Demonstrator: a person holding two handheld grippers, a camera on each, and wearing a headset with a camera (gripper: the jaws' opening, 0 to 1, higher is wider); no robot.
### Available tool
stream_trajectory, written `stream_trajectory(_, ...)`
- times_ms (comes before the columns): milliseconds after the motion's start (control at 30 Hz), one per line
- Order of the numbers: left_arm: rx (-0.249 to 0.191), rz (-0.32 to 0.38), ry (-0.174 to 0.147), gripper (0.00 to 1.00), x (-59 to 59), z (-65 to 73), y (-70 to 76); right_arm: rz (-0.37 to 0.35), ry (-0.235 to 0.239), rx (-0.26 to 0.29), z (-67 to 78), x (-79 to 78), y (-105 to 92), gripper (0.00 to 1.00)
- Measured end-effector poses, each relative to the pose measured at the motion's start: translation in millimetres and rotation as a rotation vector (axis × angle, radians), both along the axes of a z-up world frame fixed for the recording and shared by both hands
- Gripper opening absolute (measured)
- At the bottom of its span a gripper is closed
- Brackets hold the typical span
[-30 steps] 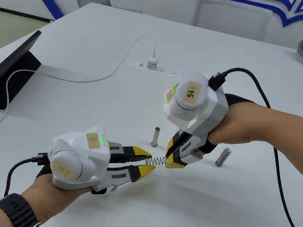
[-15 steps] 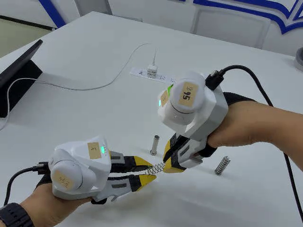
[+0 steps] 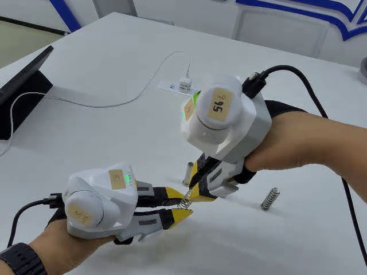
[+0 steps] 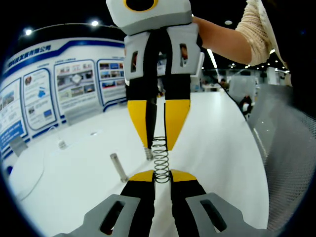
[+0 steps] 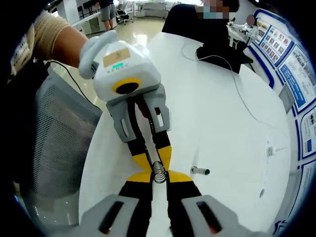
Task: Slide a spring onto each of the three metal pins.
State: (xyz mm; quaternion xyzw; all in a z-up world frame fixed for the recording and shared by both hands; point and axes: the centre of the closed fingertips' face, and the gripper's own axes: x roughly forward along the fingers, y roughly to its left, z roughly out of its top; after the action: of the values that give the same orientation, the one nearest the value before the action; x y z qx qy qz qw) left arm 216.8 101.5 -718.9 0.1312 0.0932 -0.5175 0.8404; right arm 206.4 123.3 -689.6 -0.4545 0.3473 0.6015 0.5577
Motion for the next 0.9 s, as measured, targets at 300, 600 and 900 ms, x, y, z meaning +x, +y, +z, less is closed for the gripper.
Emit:
stream_trajectory(300,-0.021,0.012,0.008,0.11,1.4,0.2,0.9,0.001,0.003,0.018,2.6,0.8,2.4,0.15)
stream_trajectory(600,-0.03,0.014,0.007,0.11,2.9,1.3,1.9,-0.008,0.014,0.019,-1.5,3.4,-1.9,0.17)
stream_trajectory(900,-0.034,0.013,-0.008,0.11,4.6,7.2,1.9,-0.017,0.035,0.038,-8.8,4.0,4.3,0.16)
